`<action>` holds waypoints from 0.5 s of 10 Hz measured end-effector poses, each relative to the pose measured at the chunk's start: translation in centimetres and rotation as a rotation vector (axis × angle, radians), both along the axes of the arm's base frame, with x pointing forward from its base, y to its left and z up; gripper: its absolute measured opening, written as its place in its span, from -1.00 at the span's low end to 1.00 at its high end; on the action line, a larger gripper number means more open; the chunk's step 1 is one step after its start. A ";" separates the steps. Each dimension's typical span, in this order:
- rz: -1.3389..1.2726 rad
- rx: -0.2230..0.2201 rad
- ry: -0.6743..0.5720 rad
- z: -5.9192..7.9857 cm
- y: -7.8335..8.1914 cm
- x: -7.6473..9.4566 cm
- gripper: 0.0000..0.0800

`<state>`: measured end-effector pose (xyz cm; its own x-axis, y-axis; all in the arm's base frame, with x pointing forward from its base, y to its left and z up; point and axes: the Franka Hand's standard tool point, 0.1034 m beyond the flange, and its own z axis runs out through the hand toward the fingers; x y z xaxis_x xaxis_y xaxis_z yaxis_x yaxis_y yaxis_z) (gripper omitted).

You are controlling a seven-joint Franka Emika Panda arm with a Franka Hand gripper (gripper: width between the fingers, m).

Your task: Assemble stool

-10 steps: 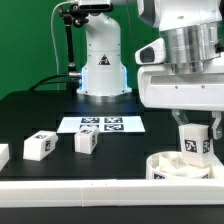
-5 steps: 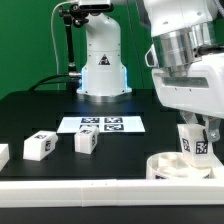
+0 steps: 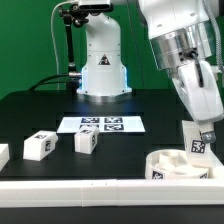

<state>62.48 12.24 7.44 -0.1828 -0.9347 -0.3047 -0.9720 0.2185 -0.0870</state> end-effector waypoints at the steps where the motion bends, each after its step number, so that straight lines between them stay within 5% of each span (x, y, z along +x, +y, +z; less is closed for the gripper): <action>1: -0.029 0.009 0.006 0.0 0.0 0.0 -0.14; 2: -0.023 0.009 0.005 0.0 0.1 0.0 -0.14; 3: -0.006 0.007 0.000 0.0 0.1 0.0 0.41; 5: 0.040 0.009 -0.011 1.3 0.4 0.1 0.58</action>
Offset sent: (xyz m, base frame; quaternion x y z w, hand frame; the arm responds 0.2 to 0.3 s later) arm -0.0033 -0.0025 0.0192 -0.0231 -0.0225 -0.0797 0.9963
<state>62.60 12.59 8.71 -0.1416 -0.9384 -0.3152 -0.9791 0.1798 -0.0954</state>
